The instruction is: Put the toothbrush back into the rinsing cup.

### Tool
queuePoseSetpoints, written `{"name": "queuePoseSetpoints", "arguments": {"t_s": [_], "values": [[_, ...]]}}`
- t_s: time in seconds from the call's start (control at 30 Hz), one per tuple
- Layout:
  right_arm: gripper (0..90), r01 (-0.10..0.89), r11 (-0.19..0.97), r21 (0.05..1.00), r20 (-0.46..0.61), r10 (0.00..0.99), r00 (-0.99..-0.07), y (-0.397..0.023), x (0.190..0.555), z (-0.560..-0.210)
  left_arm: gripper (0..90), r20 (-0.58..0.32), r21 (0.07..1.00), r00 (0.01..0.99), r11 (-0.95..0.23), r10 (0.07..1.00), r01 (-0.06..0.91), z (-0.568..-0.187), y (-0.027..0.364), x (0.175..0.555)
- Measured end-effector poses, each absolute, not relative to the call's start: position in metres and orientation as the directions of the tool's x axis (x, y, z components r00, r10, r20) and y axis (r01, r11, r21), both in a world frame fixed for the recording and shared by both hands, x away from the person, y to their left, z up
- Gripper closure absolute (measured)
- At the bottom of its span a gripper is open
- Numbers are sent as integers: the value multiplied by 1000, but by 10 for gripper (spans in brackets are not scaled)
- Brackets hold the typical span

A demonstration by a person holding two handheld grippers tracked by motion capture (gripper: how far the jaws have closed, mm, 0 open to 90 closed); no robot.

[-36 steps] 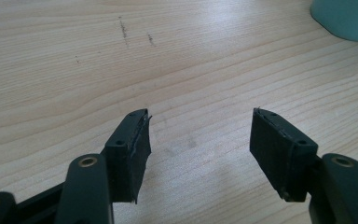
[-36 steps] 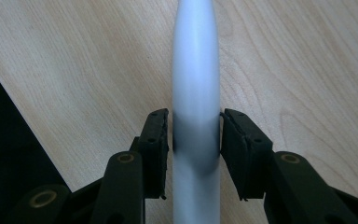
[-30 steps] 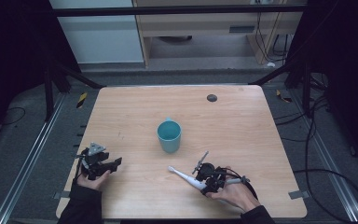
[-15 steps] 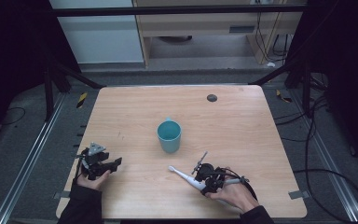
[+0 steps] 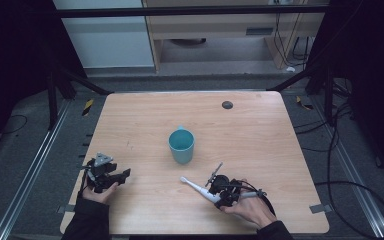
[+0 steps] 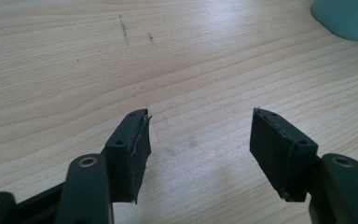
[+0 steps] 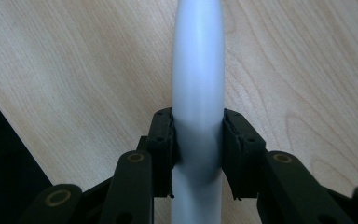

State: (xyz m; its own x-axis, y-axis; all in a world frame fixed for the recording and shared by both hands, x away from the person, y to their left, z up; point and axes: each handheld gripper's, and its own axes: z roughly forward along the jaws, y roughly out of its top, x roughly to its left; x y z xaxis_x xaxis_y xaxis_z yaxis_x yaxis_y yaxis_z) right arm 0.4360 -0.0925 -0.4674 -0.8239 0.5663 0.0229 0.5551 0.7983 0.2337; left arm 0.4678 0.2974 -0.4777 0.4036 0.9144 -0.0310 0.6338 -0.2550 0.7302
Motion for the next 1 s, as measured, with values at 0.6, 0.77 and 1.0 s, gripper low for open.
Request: {"name": "queuePoseSetpoints", "arguments": {"t_s": [0.6, 0.77, 1.0], "values": [[664, 537, 769, 347, 72, 549, -833, -100, 428, -446, 376, -33, 731, 399, -250, 916, 635, -478, 298, 468], [664, 533, 723, 440, 114, 543, -832, -106, 428, -434, 376, -33, 731, 399, -250, 916, 635, -478, 298, 468], [664, 529, 651, 545, 132, 556, -821, -114, 425, -419, 376, -31, 734, 401, -251, 916, 631, -477, 298, 467]]}}
